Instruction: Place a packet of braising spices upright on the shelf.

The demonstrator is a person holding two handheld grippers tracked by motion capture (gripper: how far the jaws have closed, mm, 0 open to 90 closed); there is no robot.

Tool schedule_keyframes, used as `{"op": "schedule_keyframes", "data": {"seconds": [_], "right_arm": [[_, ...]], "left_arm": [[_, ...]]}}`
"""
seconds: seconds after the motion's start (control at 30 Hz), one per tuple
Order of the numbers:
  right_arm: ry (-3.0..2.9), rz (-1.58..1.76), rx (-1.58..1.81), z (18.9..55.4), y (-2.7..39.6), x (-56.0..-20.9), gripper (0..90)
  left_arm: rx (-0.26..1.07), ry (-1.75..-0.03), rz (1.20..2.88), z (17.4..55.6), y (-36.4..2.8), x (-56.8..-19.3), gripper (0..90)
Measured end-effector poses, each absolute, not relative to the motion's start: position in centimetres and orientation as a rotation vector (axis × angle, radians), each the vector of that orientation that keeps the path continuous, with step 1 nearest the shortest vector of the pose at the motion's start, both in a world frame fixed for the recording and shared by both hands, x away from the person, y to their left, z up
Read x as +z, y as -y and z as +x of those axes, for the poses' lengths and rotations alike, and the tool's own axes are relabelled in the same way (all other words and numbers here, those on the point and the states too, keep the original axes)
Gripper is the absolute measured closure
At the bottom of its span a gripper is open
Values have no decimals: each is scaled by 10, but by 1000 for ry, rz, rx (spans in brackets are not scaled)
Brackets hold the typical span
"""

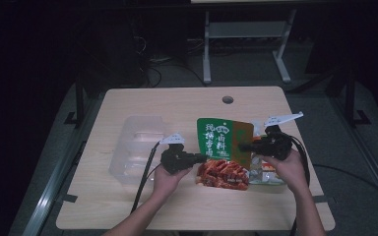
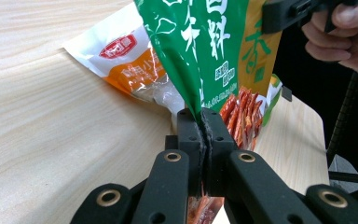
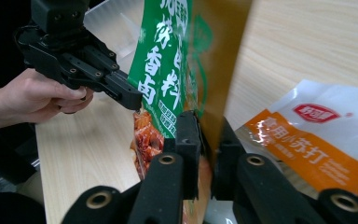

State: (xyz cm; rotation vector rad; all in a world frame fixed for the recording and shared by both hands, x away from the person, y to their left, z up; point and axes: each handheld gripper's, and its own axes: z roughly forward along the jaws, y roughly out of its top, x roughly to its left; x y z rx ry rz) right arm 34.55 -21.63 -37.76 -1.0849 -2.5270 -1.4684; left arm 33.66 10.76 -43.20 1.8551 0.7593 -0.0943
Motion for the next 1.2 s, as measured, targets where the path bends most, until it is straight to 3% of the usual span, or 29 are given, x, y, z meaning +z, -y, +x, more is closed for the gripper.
{"op": "schedule_keyframes", "data": {"seconds": [0.33, 0.57, 0.97, 1.2], "right_arm": [[2509, -1043, -1405, 352, 200, -388, 795], [2517, -985, -1394, 348, 195, -385, 889], [2546, -908, -1537, 321, 183, -358, 896], [2587, -926, -1585, 319, 176, -338, 897]], "left_arm": [[-72, -753, 1871, 335, -111, -433, 884], [-33, -745, 1894, 325, -116, -429, 838], [82, -754, 1927, 288, -131, -418, 420], [122, -725, 1967, 270, -139, -426, 350]]}}
